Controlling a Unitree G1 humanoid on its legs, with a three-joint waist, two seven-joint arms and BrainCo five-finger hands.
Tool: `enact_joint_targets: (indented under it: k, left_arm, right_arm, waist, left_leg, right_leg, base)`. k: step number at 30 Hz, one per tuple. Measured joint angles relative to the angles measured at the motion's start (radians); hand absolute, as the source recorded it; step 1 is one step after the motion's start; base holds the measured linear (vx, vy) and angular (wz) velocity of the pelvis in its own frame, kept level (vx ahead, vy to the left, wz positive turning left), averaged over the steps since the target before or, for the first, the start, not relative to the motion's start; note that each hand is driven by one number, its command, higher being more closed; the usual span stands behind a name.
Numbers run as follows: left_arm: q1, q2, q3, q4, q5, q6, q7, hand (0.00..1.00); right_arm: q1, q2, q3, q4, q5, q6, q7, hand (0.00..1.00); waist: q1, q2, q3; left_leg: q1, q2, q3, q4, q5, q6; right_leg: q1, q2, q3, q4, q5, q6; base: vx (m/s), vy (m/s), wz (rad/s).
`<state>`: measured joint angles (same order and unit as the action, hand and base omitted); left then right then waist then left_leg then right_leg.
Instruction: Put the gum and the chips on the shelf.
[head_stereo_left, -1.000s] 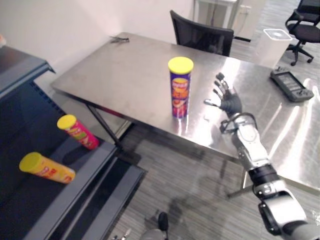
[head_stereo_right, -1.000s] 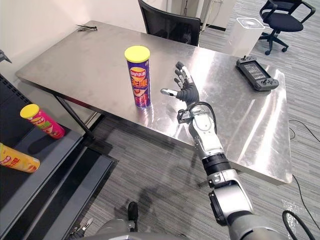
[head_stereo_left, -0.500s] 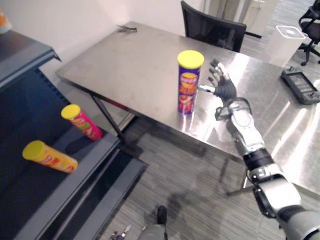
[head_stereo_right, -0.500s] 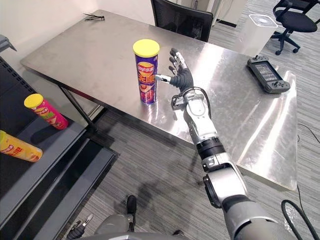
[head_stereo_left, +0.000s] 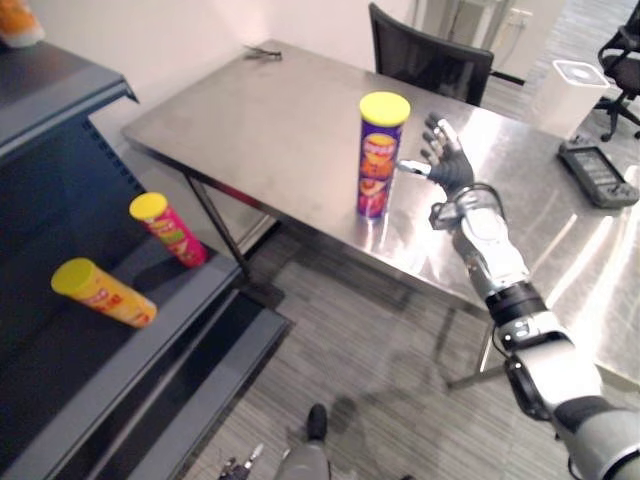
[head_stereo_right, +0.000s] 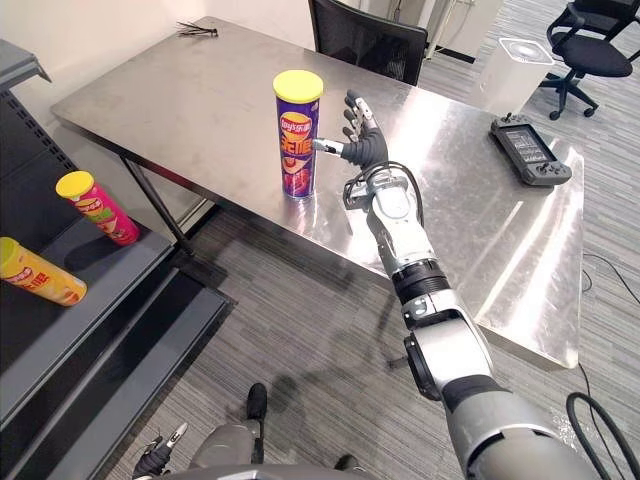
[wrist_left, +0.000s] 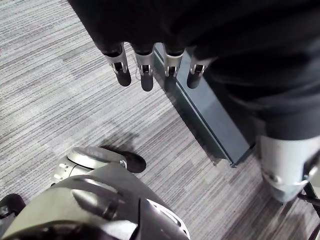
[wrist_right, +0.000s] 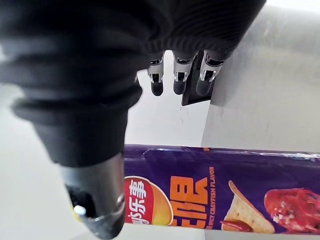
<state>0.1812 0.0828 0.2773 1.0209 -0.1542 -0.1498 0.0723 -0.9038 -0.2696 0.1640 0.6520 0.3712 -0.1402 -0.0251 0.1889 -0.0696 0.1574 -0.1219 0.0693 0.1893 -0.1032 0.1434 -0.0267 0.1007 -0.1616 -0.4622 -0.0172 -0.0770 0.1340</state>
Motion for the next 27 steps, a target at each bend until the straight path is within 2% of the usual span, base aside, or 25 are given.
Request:
enact_joint_targets:
  k: [18,24,27]
  left_arm:
    - [-0.005,0.005,-0.005,0.004,-0.001,0.0,0.001,0.0]
    - [-0.007,0.008,-0.005,0.004,-0.002,0.0,0.002,0.0]
    - [-0.013,0.008,-0.005,0.004,-0.03,0.0,0.004,0.0]
  right_arm:
    - [-0.017,0.018,0.029,0.07,0.0,0.009,0.013,0.0]
    - [-0.023,0.053,0.04,0.075,0.0,0.009,0.013,0.0]
    - [-0.045,0.054,0.039,0.114,0.0,0.01,0.011,0.0]
  waist:
    - [0.011,-0.025,-0.015]
    - [0.017,-0.027,-0.017]
    - [0.029,-0.029,-0.016]
  left_leg:
    - [-0.021,0.024,-0.009,0.002,0.016,-0.011]
    - [-0.028,0.027,-0.016,0.001,0.018,-0.013]
    - [-0.035,0.023,-0.031,0.003,0.02,-0.013]
  right_leg:
    - [-0.01,0.026,-0.002,-0.004,-0.001,-0.002]
    - [-0.012,0.03,-0.01,-0.005,-0.002,-0.004]
    - [-0.01,0.032,-0.023,-0.01,-0.002,-0.004]
  base:
    - [-0.01,-0.005,0.0]
    - [-0.02,-0.007,0.03]
    - [0.0,-0.01,0.1]
